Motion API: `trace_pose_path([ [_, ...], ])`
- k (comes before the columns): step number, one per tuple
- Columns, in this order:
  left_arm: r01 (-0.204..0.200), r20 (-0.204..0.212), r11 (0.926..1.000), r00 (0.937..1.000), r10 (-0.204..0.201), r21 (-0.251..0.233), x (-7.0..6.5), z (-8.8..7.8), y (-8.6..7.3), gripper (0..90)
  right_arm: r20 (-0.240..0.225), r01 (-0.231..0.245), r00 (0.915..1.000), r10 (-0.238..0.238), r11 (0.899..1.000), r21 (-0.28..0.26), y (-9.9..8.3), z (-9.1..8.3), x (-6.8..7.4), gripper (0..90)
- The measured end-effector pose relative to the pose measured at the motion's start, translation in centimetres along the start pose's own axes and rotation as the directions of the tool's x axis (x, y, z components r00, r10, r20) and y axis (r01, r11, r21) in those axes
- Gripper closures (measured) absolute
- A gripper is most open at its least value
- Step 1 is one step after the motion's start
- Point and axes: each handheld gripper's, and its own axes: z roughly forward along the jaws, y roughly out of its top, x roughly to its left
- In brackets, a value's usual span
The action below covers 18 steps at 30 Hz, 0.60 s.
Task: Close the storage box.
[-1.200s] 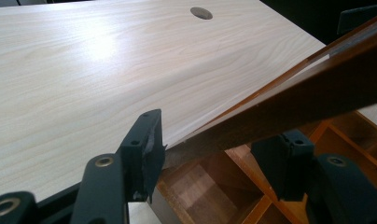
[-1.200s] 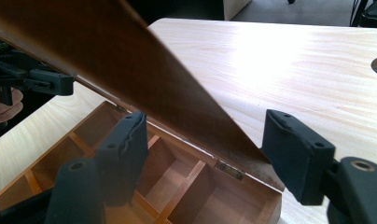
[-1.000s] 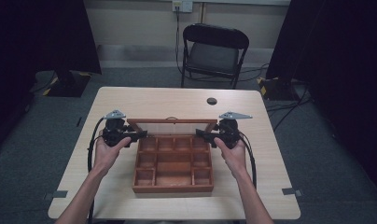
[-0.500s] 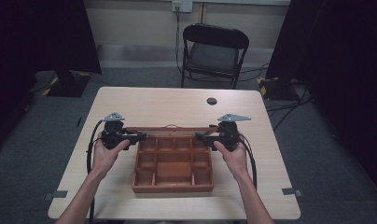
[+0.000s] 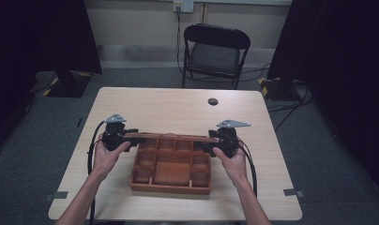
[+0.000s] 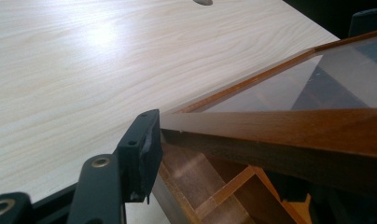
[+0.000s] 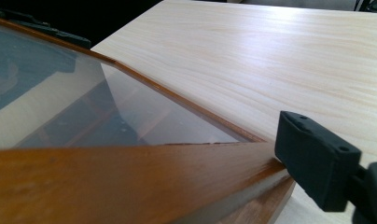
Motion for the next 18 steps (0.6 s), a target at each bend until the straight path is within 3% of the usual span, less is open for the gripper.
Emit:
trace_pose_path([
  [8,-0.005,0.022,0.9997,0.9997,0.005,-0.025,-0.3,-0.8,-0.3,40.5,0.043,0.004,0.9991,-0.004,1.000,0.012,-0.2,-0.5,0.4,17.8],
  [18,-0.015,0.028,0.9989,0.9995,0.016,-0.045,-1.1,-1.6,-0.9,38.0,0.048,-0.027,0.9985,0.027,1.000,0.011,-0.9,-1.5,0.1,16.6],
])
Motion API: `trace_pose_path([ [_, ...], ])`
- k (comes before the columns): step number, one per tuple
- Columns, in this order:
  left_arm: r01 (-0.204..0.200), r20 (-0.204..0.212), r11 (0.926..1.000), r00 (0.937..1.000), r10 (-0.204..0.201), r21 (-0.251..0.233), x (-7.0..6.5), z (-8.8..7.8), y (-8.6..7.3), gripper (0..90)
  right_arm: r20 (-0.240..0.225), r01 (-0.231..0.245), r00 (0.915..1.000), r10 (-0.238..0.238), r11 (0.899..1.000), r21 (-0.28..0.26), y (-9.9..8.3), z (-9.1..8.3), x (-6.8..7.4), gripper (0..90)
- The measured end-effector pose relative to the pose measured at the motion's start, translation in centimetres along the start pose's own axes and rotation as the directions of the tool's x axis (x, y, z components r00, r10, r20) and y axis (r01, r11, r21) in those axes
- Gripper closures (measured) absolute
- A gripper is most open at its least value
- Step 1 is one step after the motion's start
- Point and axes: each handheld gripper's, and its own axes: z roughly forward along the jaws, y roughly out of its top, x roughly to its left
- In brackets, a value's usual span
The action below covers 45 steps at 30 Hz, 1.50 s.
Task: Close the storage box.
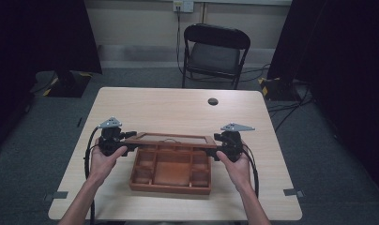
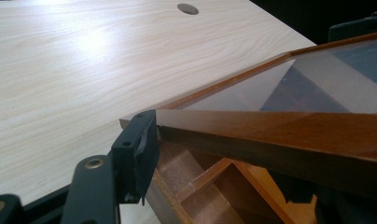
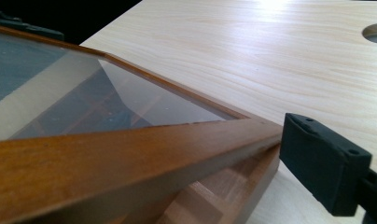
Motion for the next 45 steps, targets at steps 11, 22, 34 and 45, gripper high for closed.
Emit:
trace_pose_path([
  [11,-0.026,0.017,0.9996,0.9995,0.026,-0.015,-1.1,-1.4,-0.5,35.9,0.006,0.003,1.0000,-0.003,1.000,-0.003,-0.8,-1.0,0.2,18.2],
  [22,-0.031,0.025,0.9989,0.9992,0.032,-0.036,-1.5,-2.1,-1.6,39.7,0.015,-0.005,0.9999,0.005,1.000,-0.016,-1.3,-1.5,0.2,18.5],
  [34,-0.025,0.025,0.9994,0.9994,0.025,-0.026,-1.8,-2.0,-2.3,35.8,0.014,-0.001,0.9999,0.001,1.000,-0.004,-1.7,-2.0,0.2,19.2],
  [45,-0.032,0.014,0.9993,0.9994,0.033,-0.018,-2.2,-2.2,-3.8,32.4,0.029,-0.002,0.9996,0.002,1.000,0.006,-3.8,-2.6,0.6,21.5],
])
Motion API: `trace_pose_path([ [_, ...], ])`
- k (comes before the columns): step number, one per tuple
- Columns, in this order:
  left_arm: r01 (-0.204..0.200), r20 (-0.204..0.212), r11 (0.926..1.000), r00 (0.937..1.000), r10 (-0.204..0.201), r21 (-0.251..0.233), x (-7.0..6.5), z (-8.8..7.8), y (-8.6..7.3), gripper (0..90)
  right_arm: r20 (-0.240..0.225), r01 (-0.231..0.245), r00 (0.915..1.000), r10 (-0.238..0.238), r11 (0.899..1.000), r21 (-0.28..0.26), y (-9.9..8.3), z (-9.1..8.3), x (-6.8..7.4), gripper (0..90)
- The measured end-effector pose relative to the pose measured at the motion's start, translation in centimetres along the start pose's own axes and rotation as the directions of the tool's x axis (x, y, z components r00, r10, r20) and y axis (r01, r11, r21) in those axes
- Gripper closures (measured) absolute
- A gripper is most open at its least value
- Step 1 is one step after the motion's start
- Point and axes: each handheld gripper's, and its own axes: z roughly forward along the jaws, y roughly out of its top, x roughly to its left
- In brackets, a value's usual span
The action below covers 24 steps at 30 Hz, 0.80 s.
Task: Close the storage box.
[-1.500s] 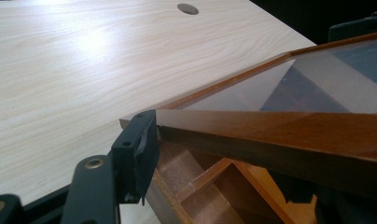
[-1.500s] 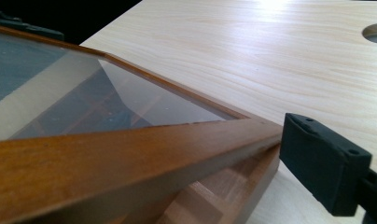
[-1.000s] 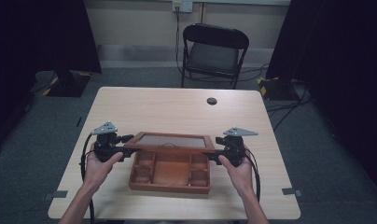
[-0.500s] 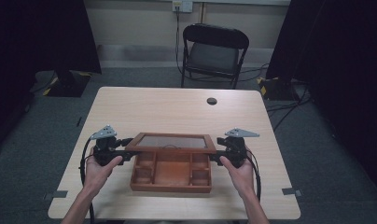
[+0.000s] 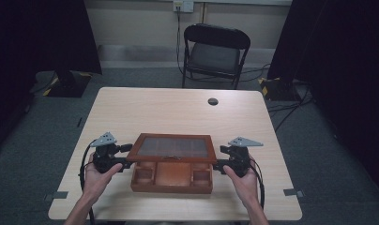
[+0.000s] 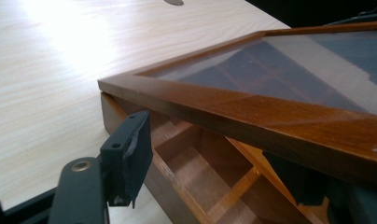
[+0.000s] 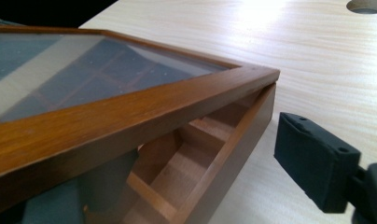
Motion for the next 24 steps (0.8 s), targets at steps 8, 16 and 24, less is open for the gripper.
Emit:
trace_pose_path([
  [8,0.018,0.010,0.9998,0.9998,-0.018,-0.001,-0.1,-0.3,-1.1,31.5,0.002,0.009,1.0000,-0.009,1.000,0.015,-0.9,-0.3,0.3,20.8],
  [16,0.008,-0.015,0.9994,0.9999,-0.008,0.035,0.0,-0.6,-1.8,29.2,0.002,0.017,0.9998,-0.017,0.999,0.031,-1.7,-0.7,0.4,20.0],
  [24,-0.020,-0.026,0.9953,0.9994,0.023,0.095,-0.2,-0.4,-2.9,28.8,0.016,0.001,0.9999,-0.002,0.999,0.053,-3.0,-1.2,-0.1,20.3],
])
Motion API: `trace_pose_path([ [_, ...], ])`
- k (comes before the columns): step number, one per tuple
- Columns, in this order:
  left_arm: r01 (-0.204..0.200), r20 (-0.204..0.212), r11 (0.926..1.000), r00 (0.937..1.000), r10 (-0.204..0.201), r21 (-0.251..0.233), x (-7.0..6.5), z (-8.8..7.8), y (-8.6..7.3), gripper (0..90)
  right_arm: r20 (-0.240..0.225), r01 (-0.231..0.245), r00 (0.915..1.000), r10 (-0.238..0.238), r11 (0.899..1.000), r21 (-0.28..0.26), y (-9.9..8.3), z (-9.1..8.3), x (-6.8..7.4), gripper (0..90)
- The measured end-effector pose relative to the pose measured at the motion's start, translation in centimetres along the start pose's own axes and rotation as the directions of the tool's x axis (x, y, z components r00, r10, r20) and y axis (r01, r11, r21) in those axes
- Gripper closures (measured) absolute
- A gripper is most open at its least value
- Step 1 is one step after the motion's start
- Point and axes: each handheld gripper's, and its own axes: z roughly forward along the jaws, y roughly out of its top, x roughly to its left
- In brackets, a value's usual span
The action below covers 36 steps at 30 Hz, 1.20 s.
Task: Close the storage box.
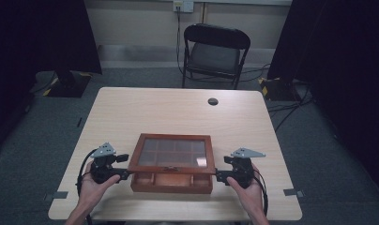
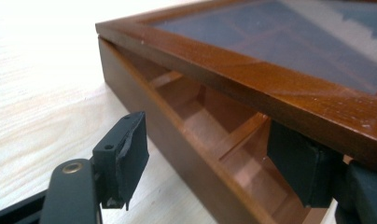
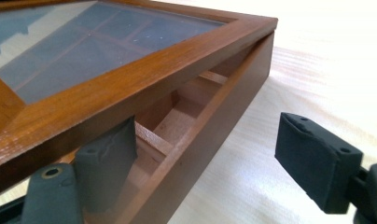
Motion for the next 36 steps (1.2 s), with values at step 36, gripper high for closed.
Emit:
trace_pose_path([
  [36,0.075,-0.105,0.9966,0.9919,-0.072,0.033,2.8,-0.3,-1.4,25.2,0.078,-0.040,0.9962,0.039,0.999,0.012,-0.8,-0.7,-1.9,18.2],
])
